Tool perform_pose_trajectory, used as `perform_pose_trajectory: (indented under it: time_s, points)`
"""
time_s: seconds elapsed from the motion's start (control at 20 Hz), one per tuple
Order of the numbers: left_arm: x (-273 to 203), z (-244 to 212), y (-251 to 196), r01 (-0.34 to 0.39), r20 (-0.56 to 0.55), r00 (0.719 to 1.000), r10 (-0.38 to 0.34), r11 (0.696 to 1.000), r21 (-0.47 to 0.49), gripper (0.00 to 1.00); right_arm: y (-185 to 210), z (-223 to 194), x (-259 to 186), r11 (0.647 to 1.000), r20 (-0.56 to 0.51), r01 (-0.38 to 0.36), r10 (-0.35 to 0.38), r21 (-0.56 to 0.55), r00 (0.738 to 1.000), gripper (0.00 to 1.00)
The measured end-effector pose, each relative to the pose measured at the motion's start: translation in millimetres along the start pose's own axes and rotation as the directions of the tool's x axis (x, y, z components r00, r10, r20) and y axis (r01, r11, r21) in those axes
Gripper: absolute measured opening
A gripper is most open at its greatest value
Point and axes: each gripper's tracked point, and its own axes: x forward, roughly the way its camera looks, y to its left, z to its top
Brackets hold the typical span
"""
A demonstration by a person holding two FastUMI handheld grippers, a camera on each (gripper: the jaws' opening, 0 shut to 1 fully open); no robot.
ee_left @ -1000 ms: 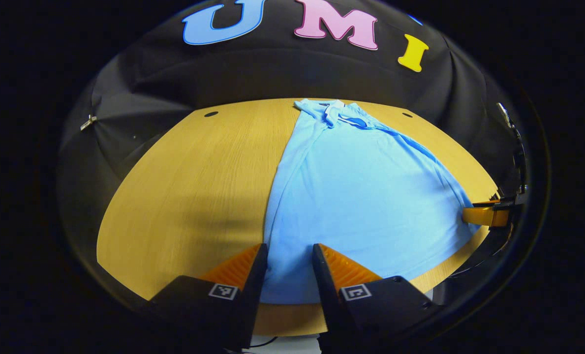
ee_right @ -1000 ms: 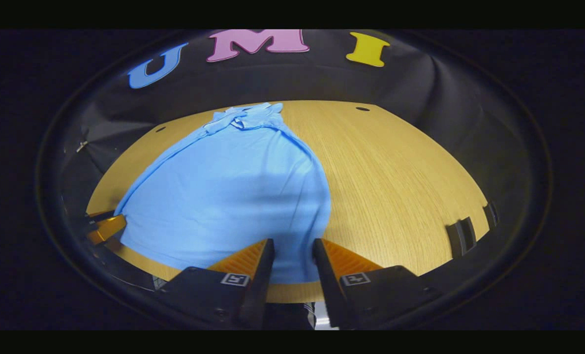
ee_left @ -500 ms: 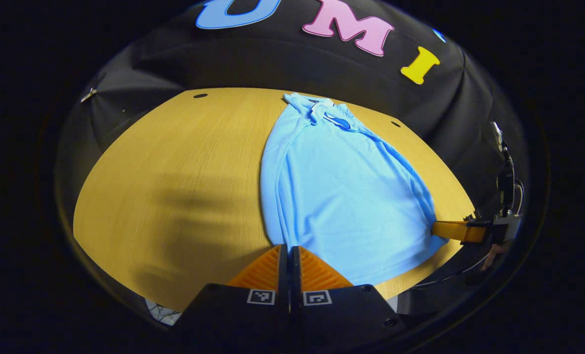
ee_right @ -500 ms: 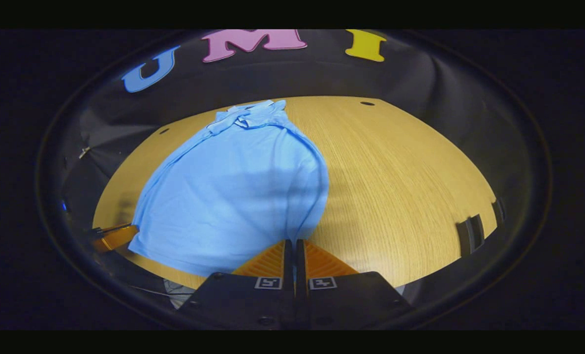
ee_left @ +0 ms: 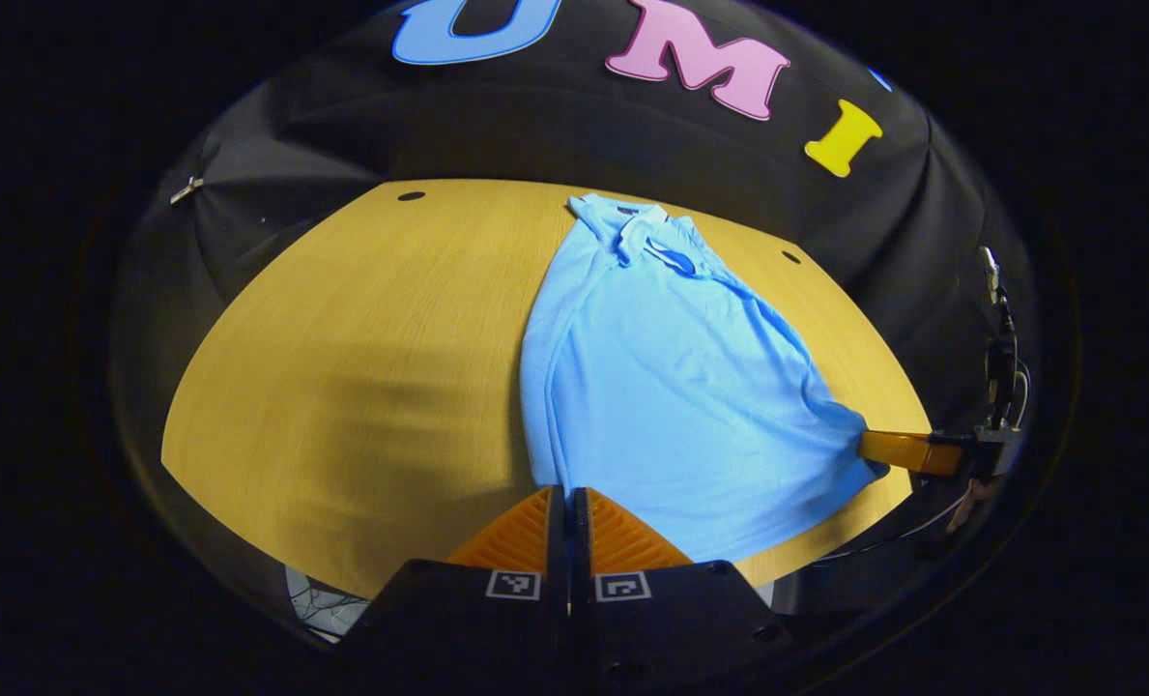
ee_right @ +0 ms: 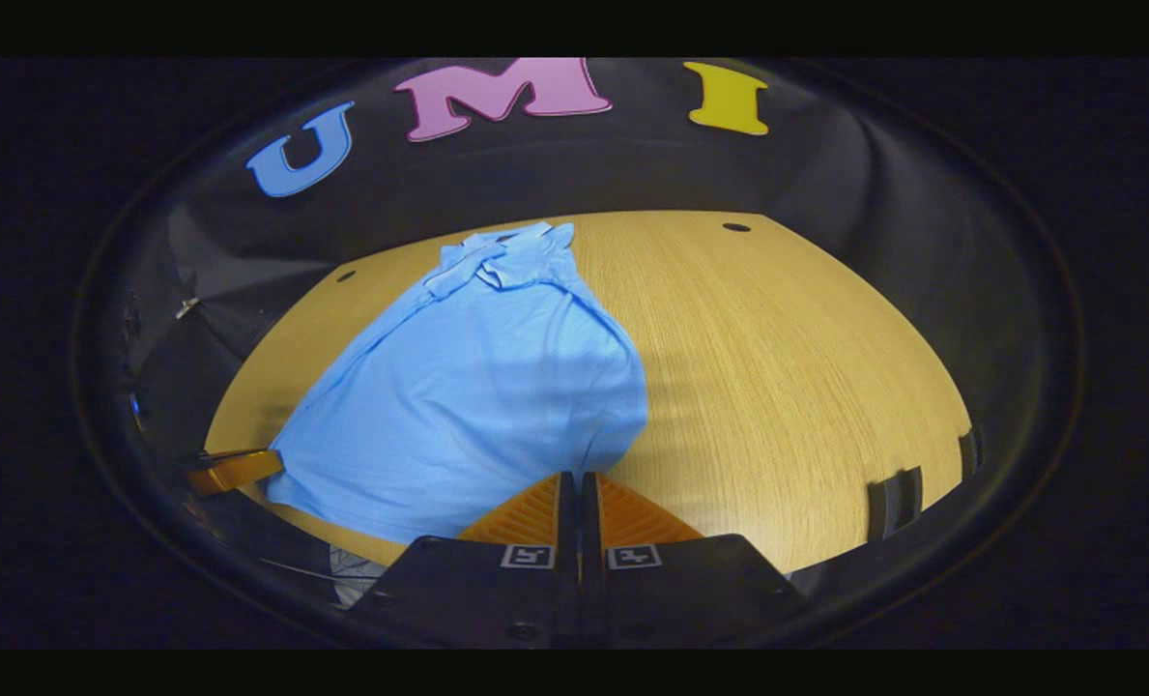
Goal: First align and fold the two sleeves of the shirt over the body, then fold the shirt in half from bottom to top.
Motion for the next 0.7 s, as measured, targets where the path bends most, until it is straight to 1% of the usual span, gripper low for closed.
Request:
perform_pose_trajectory:
  time_s: [0.05, 0.15, 0.2, 0.25, 0.3, 0.35, 0.45, 0.5, 0.55, 0.65, 0.7]
  points:
    - [-3.7, 10.8, -3.2, 0.008, 0.015, 1.000, -0.008, 1.000, -0.002, 0.06, -1.2, 14.3, -2.1, 1.000, 0.027, 0.002, -0.002, -0.010, 1.000, 0.10]
    - [-8.5, 34.5, -4.4, 0.003, 0.051, 0.999, -0.004, 1.000, 0.022, 0.06, 0.5, 43.9, -4.5, 0.998, 0.083, -0.004, 0.009, -0.061, 0.997, 0.05]
    - [-9.9, 48.8, -5.3, -0.005, 0.073, 0.997, 0.001, 0.999, 0.046, 0.06, 4.3, 56.7, -5.6, 0.997, 0.101, -0.015, 0.023, -0.081, 0.995, 0.05]
    - [-12.0, 64.0, -5.5, -0.011, 0.095, 0.996, 0.004, 0.997, 0.071, 0.06, 8.7, 70.1, -6.4, 0.995, 0.118, -0.027, 0.038, -0.094, 0.992, 0.10]
    - [-13.4, 79.7, -6.5, -0.019, 0.115, 0.993, 0.008, 0.996, 0.092, 0.06, 13.4, 83.7, -6.6, 0.994, 0.138, -0.039, 0.053, -0.102, 0.989, 0.10]
    - [-13.3, 96.4, -7.0, -0.026, 0.136, 0.991, 0.012, 0.994, 0.105, 0.06, 17.7, 97.1, -5.6, 0.992, 0.157, -0.041, 0.061, -0.123, 0.986, 0.00]
    - [-11.4, 125.9, -11.5, -0.027, 0.166, 0.986, 0.007, 0.993, 0.119, 0.06, 22.7, 125.4, -2.2, 0.986, 0.196, -0.046, 0.077, -0.162, 0.978, 0.10]
    - [-9.5, 140.2, -14.0, -0.026, 0.177, 0.984, 0.005, 0.993, 0.119, 0.06, 29.3, 136.7, 0.0, 0.984, 0.205, -0.058, 0.092, -0.168, 0.974, 0.05]
    - [-8.3, 152.8, -17.5, -0.019, 0.186, 0.983, -0.003, 0.993, 0.116, 0.06, 31.7, 149.1, 4.0, 0.983, 0.216, -0.062, 0.099, -0.173, 0.971, 0.05]
    - [-3.5, 174.3, -22.7, -0.008, 0.197, 0.980, -0.016, 0.993, 0.122, 0.06, 36.4, 175.9, 12.3, 0.981, 0.240, -0.072, 0.115, -0.182, 0.964, 0.00]
    - [-0.2, 185.6, -22.7, -0.010, 0.204, 0.979, -0.016, 0.992, 0.127, 0.06, 39.3, 189.2, 16.5, 0.979, 0.251, -0.078, 0.125, -0.189, 0.960, 0.05]
